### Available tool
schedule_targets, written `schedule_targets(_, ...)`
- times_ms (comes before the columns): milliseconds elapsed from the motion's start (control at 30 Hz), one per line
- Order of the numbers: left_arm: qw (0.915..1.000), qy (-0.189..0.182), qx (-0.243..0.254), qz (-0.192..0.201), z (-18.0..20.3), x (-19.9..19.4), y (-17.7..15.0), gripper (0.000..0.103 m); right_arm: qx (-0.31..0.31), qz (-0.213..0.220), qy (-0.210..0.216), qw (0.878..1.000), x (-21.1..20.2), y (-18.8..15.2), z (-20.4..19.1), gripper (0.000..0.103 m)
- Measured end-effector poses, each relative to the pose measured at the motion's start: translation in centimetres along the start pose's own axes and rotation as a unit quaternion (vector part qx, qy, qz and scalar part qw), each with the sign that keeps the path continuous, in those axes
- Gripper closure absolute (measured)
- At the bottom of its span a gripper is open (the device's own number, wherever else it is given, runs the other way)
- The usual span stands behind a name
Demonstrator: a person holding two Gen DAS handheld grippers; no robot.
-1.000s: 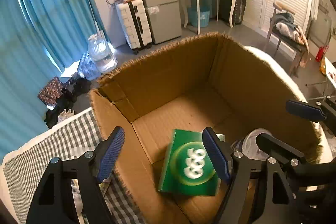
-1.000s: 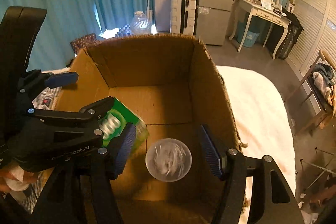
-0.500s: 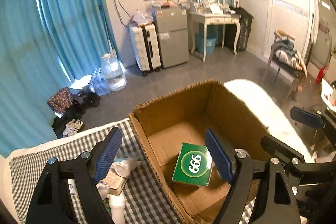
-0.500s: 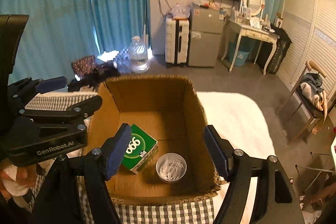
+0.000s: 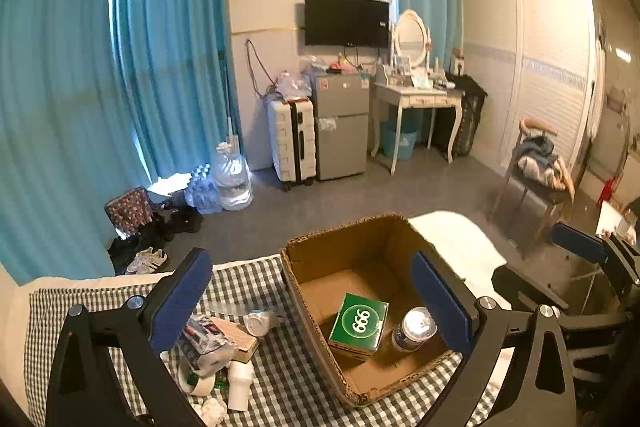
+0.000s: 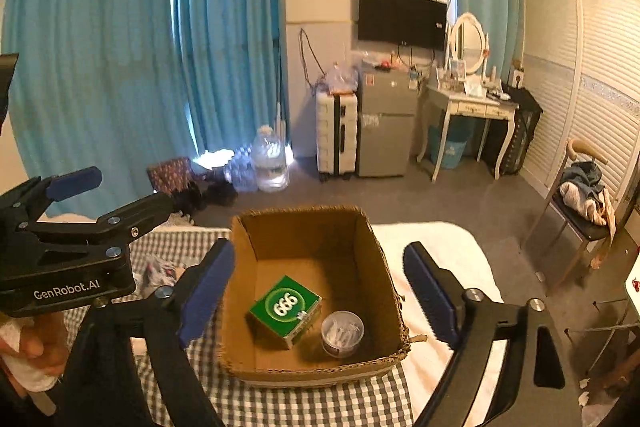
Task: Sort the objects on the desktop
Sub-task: 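Withdraw both tools from the cardboard box back over the bed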
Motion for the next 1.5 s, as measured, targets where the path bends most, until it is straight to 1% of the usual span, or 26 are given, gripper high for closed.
schedule_targets(33, 1.0000, -0.005, -0.005, -0.001, -0.3, -0.6, 0.0, 0.001, -0.001, 0.010, 0.001, 1.000, -0.7, 0.3, -0.4, 0.004)
schedule_targets(100, 0.9997, -0.015, -0.018, 0.004, -0.8, -2.1, 0.1, 0.000, -0.006, 0.036, 0.003, 0.999, -2.5, 0.8, -1.3, 0.001)
schedule_targets(133, 0.9996, -0.012, -0.022, 0.009, -1.2, -2.7, 0.1, 0.000, -0.008, 0.042, 0.002, 0.999, -3.1, 0.8, -1.5, 0.000)
schedule_targets(233, 0.9993, 0.007, -0.027, 0.025, -2.6, -4.5, 0.4, 0.000, -0.014, 0.056, -0.008, 0.998, -4.7, 1.4, -2.3, 0.000)
schedule_targets(367, 0.9984, 0.014, -0.039, 0.038, -4.1, -6.4, 0.6, 0.000, -0.015, 0.063, -0.011, 0.998, -6.2, 1.9, -3.5, 0.000)
schedule_targets(500, 0.9969, 0.025, -0.054, 0.051, -6.3, -8.6, 0.6, 0.000, -0.016, 0.076, -0.005, 0.997, -7.5, 2.5, -5.0, 0.000)
schedule_targets(600, 0.9961, 0.027, -0.061, 0.058, -7.8, -9.8, 0.3, 0.000, -0.018, 0.092, 0.009, 0.996, -8.7, 2.9, -6.6, 0.000)
schedule_targets(767, 0.9943, 0.043, -0.074, 0.064, -10.9, -11.4, -0.5, 0.000, -0.030, 0.100, 0.025, 0.994, -9.5, 3.3, -9.7, 0.000)
schedule_targets(933, 0.9919, 0.073, -0.081, 0.065, -14.5, -12.1, -1.4, 0.000, -0.040, 0.098, 0.043, 0.993, -9.0, 3.0, -12.9, 0.000)
schedule_targets(1067, 0.9897, 0.093, -0.090, 0.062, -17.5, -12.3, -2.5, 0.000, -0.043, 0.105, 0.056, 0.992, -8.4, 2.7, -15.0, 0.000)
schedule_targets(1167, 0.9869, 0.114, -0.100, 0.055, -20.4, -12.0, -3.7, 0.000, -0.044, 0.096, 0.068, 0.992, -7.2, 2.5, -16.9, 0.000)
schedule_targets(1300, 0.9828, 0.133, -0.120, 0.044, -24.1, -11.5, -5.1, 0.000, -0.049, 0.089, 0.081, 0.991, -5.6, 2.4, -19.2, 0.000)
schedule_targets(1400, 0.9803, 0.146, -0.127, 0.041, -26.3, -11.3, -5.9, 0.000, -0.052, 0.089, 0.092, 0.990, -4.8, 2.3, -20.6, 0.000)
schedule_targets(1500, 0.9792, 0.154, -0.127, 0.034, -27.5, -10.7, -6.7, 0.000, -0.045, 0.088, 0.111, 0.989, -3.9, 1.7, -21.7, 0.000)
Point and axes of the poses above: each gripper's, at about its wrist camera, not at the fingertips, and x roughly the way its jaws point, z to its right, y to its top, the point moved 9 cm from there along x, roughly the way its jaws point, and after that the axes turned 11 degrees about y, right-handed, at the moved point
